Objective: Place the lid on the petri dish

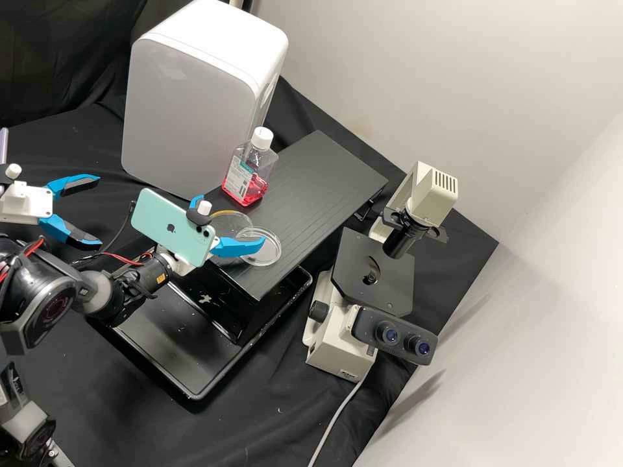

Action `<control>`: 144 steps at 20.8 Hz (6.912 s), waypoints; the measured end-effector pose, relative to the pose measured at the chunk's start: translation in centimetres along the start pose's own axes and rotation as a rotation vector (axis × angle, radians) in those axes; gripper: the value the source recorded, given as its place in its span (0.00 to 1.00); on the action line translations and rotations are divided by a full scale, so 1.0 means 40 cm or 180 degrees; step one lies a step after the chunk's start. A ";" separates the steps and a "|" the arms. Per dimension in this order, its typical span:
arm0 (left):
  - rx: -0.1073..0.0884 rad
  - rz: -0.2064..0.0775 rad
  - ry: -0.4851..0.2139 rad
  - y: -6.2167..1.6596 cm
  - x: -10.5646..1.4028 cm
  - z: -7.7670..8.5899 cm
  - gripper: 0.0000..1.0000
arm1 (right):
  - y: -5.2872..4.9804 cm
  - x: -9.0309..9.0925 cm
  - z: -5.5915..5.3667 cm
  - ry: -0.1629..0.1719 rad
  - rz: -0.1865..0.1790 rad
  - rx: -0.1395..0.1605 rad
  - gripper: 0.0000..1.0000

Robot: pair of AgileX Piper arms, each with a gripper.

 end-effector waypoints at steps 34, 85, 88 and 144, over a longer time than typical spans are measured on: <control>0.0002 -0.0005 0.0001 -0.001 0.000 0.000 1.00 | 0.039 -0.059 -0.003 0.0035 0.0335 -0.0080 1.00; 0.0012 -0.0036 0.0008 -0.007 0.002 -0.001 1.00 | -0.035 -0.020 -0.003 -0.0139 0.0251 -0.0523 1.00; 0.0012 -0.0036 0.0008 -0.007 0.002 -0.001 1.00 | -0.035 -0.020 -0.003 -0.0139 0.0251 -0.0523 0.00; 0.0020 -0.0065 0.0014 -0.012 0.003 -0.002 1.00 | 0.039 -0.062 0.061 -0.0363 0.0574 -0.0150 0.00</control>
